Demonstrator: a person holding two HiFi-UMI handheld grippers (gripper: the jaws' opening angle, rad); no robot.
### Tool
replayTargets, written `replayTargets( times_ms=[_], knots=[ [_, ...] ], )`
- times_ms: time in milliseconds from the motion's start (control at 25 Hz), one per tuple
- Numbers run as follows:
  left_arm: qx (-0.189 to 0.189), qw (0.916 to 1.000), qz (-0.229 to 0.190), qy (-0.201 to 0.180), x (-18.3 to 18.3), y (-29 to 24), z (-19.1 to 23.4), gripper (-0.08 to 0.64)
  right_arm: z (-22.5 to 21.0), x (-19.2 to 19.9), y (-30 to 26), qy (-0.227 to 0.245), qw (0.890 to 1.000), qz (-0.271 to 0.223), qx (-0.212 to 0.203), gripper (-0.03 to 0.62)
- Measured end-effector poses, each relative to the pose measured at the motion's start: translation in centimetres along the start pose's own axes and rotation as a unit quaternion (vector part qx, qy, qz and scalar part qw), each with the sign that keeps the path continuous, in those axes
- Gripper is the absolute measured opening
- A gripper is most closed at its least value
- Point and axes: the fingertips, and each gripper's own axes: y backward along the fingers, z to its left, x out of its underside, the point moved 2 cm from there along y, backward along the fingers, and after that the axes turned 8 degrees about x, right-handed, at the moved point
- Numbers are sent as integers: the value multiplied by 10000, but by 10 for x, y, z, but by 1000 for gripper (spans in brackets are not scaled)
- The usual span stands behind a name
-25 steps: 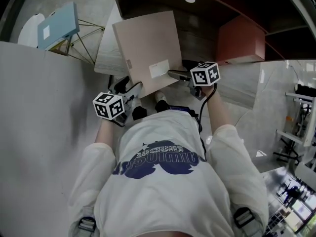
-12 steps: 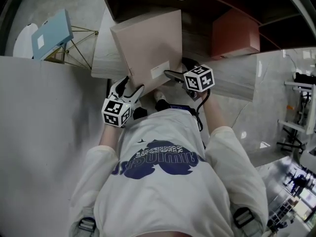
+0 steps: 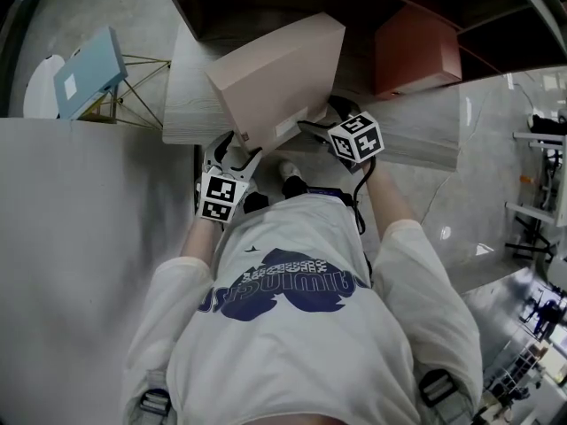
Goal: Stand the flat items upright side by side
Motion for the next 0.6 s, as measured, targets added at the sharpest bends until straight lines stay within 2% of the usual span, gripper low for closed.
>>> replayTargets(
  times_ms=[160,320,440,600],
  knots=[
    [42,9987,230,-461,10,-10,-2,307,-5,4,-1,226,9997,86,105,410],
    [65,9963,491,-702,11,-13,-3,305,-9,6,1,192,9997,62,110,410],
    [32,9944,717,-770,17,-16,-2,304,-9,8,-2,305,9994,132,102,410],
    [64,9949,711,-706,17,-11,-4,299,-8,10,-1,325,9993,142,75,410]
  ],
)
